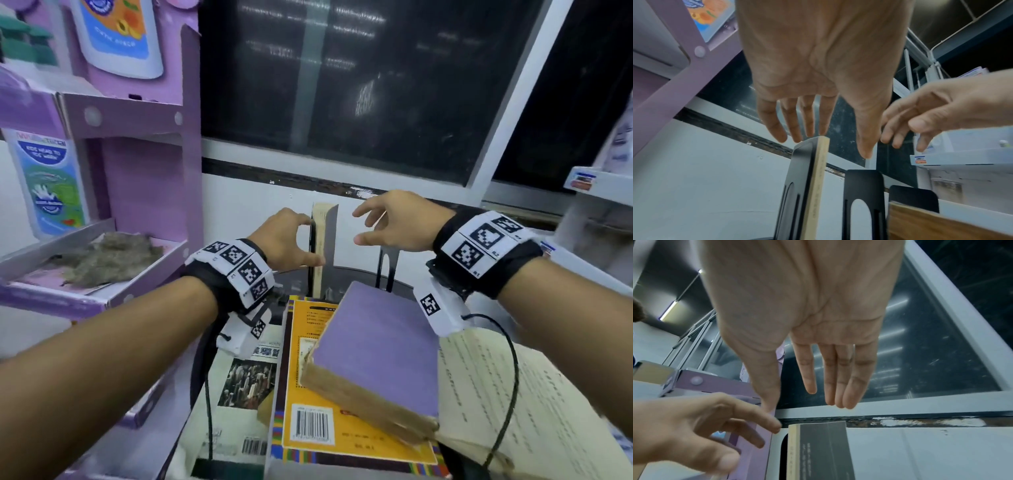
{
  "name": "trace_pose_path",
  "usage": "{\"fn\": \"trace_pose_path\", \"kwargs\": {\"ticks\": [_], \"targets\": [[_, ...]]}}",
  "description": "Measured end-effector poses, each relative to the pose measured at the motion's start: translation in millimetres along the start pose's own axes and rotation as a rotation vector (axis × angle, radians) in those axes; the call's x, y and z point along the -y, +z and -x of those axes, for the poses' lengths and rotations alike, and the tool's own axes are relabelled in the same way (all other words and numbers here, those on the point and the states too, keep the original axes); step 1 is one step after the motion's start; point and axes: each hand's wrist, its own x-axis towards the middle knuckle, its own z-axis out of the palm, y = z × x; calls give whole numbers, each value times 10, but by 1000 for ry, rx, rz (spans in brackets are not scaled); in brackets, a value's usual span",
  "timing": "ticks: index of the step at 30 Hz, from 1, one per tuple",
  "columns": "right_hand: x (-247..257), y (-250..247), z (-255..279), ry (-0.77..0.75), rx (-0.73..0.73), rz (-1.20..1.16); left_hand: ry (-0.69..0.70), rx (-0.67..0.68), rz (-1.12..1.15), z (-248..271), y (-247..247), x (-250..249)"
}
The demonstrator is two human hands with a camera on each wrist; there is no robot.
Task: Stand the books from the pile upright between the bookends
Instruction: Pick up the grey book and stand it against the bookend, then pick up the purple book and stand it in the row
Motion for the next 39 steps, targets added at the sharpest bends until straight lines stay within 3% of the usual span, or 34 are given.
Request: {"fn": "trace_pose_path", "kwargs": {"ticks": [6, 18, 29, 36, 39], "targets": [[-320, 9, 603, 59, 35, 14, 43, 133, 77, 426, -46, -283], [-627, 395, 1277, 206, 184, 76, 39, 381, -54, 742, 130, -578], [-641, 615, 1339, 35, 200, -74, -18, 427, 99, 890, 116, -648], [-653, 670, 1316, 23, 220, -164, -83, 492, 311, 1006, 108, -588], [-665, 675, 1326, 61, 231, -157, -41, 507, 157, 995, 79, -578]]}}
